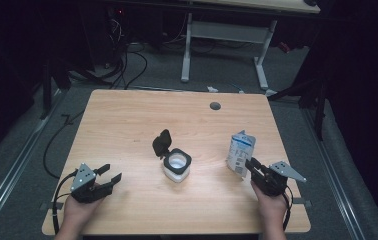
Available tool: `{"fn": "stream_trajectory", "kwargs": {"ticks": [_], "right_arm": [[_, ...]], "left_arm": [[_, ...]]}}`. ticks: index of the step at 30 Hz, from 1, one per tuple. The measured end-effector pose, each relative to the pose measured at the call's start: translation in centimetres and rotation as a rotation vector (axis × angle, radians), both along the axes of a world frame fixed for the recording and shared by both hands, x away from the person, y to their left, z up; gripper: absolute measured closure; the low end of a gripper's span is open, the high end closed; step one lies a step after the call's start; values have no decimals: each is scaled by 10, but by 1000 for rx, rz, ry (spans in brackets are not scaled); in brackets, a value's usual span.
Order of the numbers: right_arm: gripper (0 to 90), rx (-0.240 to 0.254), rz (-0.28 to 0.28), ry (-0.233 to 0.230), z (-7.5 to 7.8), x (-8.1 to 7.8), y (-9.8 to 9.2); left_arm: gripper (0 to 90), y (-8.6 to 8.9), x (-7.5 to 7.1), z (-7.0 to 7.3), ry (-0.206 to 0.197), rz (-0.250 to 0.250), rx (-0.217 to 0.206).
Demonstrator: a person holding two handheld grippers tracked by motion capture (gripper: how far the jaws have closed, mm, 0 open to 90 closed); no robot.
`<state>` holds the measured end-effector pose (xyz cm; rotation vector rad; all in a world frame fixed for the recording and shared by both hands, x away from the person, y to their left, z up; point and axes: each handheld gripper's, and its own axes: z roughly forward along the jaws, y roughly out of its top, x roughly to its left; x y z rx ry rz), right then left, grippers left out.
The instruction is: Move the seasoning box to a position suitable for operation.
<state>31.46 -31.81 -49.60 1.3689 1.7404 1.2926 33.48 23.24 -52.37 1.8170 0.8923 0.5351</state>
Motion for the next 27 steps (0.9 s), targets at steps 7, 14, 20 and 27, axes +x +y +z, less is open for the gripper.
{"fn": "stream_trajectory", "kwargs": {"ticks": [7, 14, 20, 27], "right_arm": [[654, -23, 0, 13, 0, -4, 3], [615, -38, -1, 27, -1, -11, 6], [597, -43, 3, 33, -4, -20, 8], [592, -60, 16, 44, -7, -30, 13]], "left_arm": [[416, -1, 1, -1, 6, -7, 7], [416, -3, 3, 0, 2, -11, 11], [418, -5, 6, 0, 10, 1, 27], [418, -8, 9, 0, 21, 2, 32]]}}
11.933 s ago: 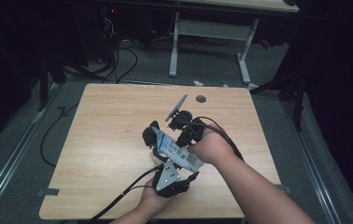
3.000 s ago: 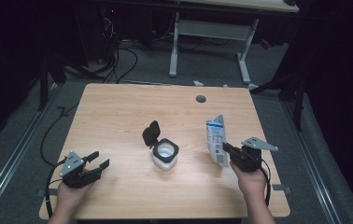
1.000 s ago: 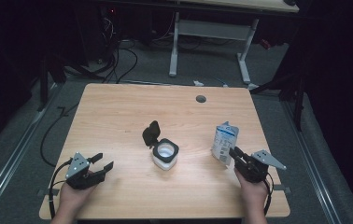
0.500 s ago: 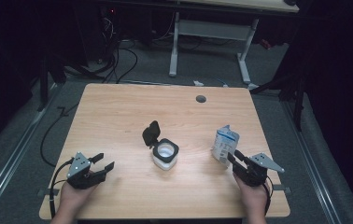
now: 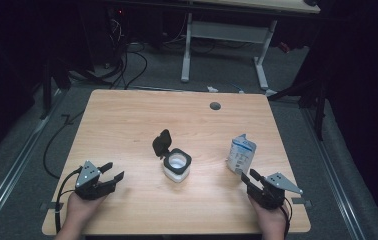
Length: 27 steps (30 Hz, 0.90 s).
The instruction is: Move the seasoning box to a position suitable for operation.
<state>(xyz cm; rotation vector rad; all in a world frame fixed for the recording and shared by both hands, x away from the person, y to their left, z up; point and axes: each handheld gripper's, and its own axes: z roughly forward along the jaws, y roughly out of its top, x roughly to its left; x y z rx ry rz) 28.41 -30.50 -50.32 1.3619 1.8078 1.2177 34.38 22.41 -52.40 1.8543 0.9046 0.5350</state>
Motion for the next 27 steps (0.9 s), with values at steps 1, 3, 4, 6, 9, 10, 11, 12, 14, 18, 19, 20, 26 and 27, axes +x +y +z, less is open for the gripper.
{"fn": "stream_trajectory", "kwargs": {"ticks": [1, 3, 4, 6, 9, 10, 11, 12, 14, 18, 19, 20, 26, 27], "right_arm": [[592, -6, 1, 1, 0, -1, 1], [594, -16, 1, 3, -1, -4, 3], [595, -16, 1, 2, -1, -5, 4], [596, -22, 5, -1, -1, -7, 6], [595, -30, 14, 3, -2, -9, 10], [595, -36, 18, 4, -2, -9, 12], [595, -41, 24, 3, -2, -9, 13], [593, -42, 30, 4, -3, -8, 15], [589, -48, 41, 11, -3, -8, 18], [588, -59, 68, 23, -6, -5, 26], [587, -62, 79, 29, -7, -3, 27], [585, -66, 94, 36, -8, -2, 30], [543, -83, 158, 62, -12, 5, 45], [539, -80, 159, 71, -13, 5, 49]], "left_arm": [[418, 0, 0, 0, 1, -1, 1], [418, -1, 1, 0, 3, -2, -1], [418, -1, 1, 0, 5, -5, 0], [418, -2, 2, 0, 8, -4, -5], [418, -2, 2, 0, 10, -6, -7], [418, -2, 2, 0, 10, -6, -7], [418, -2, 2, 0, 13, -7, -7], [418, -2, 2, 0, 15, -6, -9], [418, -2, 2, 0, 14, -4, -10], [416, -2, 2, 0, 20, -7, -9], [415, -3, 1, 0, 20, -6, -9], [415, -3, 1, 0, 23, -8, -8], [413, -5, 0, 0, 33, -10, -16], [410, -5, 0, 1, 34, -10, -20]]}}
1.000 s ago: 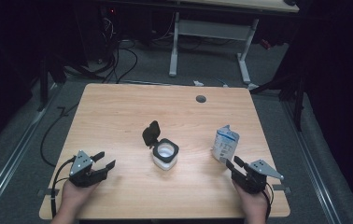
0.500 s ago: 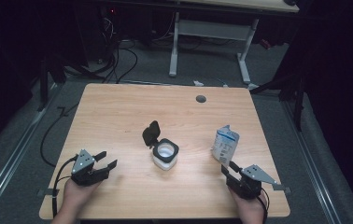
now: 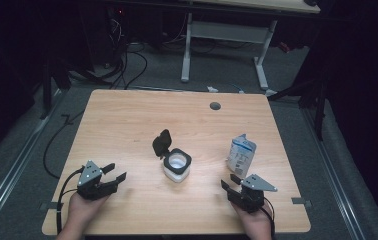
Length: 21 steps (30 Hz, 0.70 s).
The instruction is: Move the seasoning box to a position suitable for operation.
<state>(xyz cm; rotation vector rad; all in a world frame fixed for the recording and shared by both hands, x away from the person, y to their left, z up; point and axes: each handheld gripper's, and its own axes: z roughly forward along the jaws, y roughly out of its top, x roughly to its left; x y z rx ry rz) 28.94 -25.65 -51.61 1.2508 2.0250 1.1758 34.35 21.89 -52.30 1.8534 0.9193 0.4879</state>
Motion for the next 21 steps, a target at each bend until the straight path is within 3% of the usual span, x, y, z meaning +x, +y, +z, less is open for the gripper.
{"fn": "stream_trajectory", "kwargs": {"ticks": [11, 19, 21], "right_arm": [[594, -2, 18, 7, 4, 18, 35], [628, -36, 47, 8, 5, 33, 60], [640, -40, 51, 9, 6, 37, 65]], "left_arm": [[408, -13, 0, 5, 2, 30, 1], [455, -25, 2, 6, 9, 25, -13], [486, -29, 5, 8, 6, 24, 3]]}}
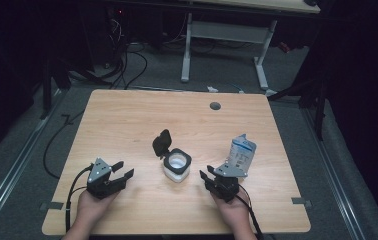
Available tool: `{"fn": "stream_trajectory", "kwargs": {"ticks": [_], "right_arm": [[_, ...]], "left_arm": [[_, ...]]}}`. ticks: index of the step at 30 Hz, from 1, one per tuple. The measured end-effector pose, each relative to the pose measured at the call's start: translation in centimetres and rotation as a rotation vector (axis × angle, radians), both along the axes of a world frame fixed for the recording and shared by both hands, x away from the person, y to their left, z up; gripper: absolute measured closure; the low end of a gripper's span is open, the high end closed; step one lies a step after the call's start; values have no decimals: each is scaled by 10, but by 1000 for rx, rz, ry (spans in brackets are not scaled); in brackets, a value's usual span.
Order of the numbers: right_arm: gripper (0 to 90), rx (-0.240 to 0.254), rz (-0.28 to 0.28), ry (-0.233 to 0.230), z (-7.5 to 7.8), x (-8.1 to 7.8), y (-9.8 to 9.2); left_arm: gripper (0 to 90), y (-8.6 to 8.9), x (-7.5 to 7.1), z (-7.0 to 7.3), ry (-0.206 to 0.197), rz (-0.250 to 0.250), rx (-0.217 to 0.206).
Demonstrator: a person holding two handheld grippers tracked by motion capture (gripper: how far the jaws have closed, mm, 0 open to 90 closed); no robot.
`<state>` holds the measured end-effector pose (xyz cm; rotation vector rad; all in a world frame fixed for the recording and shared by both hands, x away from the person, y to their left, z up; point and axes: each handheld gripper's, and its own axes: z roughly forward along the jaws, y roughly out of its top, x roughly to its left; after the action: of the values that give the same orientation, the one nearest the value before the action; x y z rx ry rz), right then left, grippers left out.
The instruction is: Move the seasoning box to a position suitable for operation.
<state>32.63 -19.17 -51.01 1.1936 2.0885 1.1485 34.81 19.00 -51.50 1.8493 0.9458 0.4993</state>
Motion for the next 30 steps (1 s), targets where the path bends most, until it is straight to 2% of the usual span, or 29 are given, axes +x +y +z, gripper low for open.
{"fn": "stream_trajectory", "kwargs": {"ticks": [3, 5, 10, 16, 18, 20, 24, 27, 30], "right_arm": [[659, -21, 6, -6, 5, 7, 6], [665, -28, 8, -26, 8, 10, 10], [693, -12, 19, -43, 7, 8, 17], [691, -3, 48, -13, 1, 2, 24], [703, -14, 49, -8, -1, 2, 26], [706, -19, 54, -4, -2, 1, 27], [713, -50, 50, -19, -6, 0, 31], [762, -62, 46, -19, -9, 0, 32], [854, -51, 50, -30, -10, -2, 32]], "left_arm": [[507, -8, 5, 4, 2, -5, 11], [529, -12, 9, 7, 6, -5, 2], [580, -25, 24, 15, 23, -6, -23], [705, -38, 40, 26, 37, -11, -76], [742, -44, 44, 29, 36, -6, -76], [781, -48, 47, 33, 36, -9, -93], [820, -57, 52, 42, 22, -16, -89], [851, -62, 54, 49, 9, -22, -96], [880, -66, 55, 53, 5, -29, -93]]}}
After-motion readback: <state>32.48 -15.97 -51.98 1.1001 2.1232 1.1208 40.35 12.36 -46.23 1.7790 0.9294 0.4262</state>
